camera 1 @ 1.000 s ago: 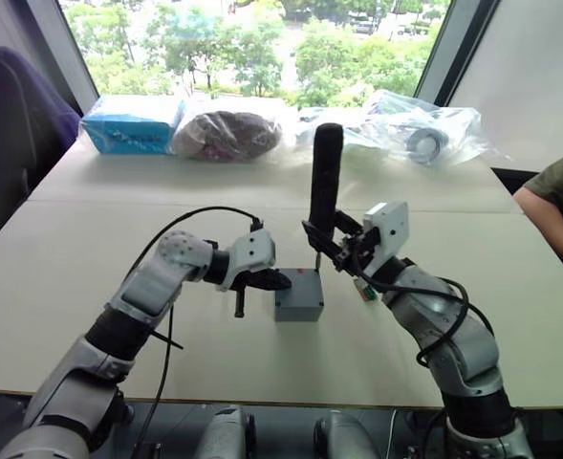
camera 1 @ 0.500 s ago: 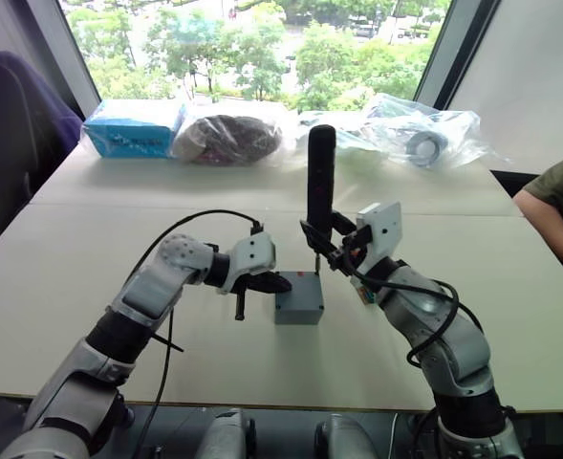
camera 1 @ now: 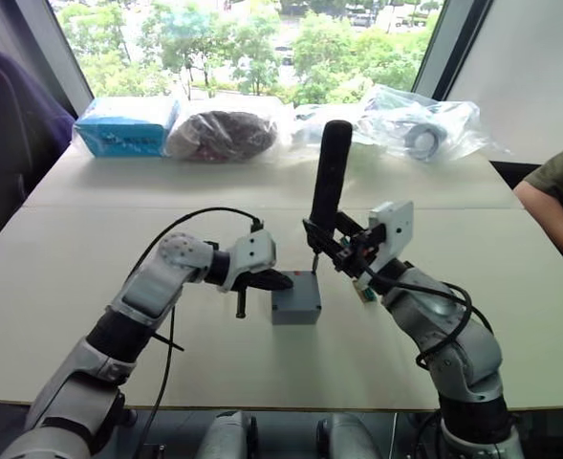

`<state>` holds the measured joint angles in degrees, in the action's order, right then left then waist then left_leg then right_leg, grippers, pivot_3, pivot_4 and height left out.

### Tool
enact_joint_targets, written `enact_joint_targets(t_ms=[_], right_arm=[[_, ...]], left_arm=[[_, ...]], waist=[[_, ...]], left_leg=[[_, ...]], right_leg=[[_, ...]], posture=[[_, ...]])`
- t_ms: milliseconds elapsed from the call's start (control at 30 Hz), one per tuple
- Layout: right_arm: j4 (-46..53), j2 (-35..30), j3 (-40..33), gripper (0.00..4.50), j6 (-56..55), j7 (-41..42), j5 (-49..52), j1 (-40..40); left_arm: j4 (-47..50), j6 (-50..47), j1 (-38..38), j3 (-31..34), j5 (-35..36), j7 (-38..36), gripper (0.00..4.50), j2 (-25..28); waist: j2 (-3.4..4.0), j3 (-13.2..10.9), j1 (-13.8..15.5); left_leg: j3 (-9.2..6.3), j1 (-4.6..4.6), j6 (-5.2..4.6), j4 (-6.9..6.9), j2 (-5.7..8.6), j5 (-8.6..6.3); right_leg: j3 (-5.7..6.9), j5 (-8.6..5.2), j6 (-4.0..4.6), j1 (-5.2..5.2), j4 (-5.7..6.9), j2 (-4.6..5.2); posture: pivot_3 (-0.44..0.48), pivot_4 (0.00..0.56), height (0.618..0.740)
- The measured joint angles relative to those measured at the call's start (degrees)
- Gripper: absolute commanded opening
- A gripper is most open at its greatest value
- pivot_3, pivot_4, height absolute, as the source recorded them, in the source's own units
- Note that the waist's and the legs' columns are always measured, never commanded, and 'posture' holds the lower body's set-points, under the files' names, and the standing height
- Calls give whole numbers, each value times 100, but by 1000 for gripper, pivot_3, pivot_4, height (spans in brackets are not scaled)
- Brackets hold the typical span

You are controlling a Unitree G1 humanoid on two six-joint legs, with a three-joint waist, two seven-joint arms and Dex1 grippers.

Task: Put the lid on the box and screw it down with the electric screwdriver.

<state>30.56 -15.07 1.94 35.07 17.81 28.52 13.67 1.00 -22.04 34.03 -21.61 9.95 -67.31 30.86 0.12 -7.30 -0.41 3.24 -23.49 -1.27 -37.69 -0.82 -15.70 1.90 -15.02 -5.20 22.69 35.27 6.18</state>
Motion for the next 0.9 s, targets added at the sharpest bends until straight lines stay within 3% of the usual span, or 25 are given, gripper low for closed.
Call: enact_joint_targets(t_ms=[900], right_arm=[[40, 19, -21, 1739, -317, 111, -28, -161]], left_arm=[[6, 10, -1, 5, 0, 9, 0, -24]], waist=[[-4, -32, -24]], left_leg=[[2, 0, 10, 38, 9, 8]], right_leg=[[1, -1, 1, -1, -16, -1]], posture=[[0, 150, 740]])
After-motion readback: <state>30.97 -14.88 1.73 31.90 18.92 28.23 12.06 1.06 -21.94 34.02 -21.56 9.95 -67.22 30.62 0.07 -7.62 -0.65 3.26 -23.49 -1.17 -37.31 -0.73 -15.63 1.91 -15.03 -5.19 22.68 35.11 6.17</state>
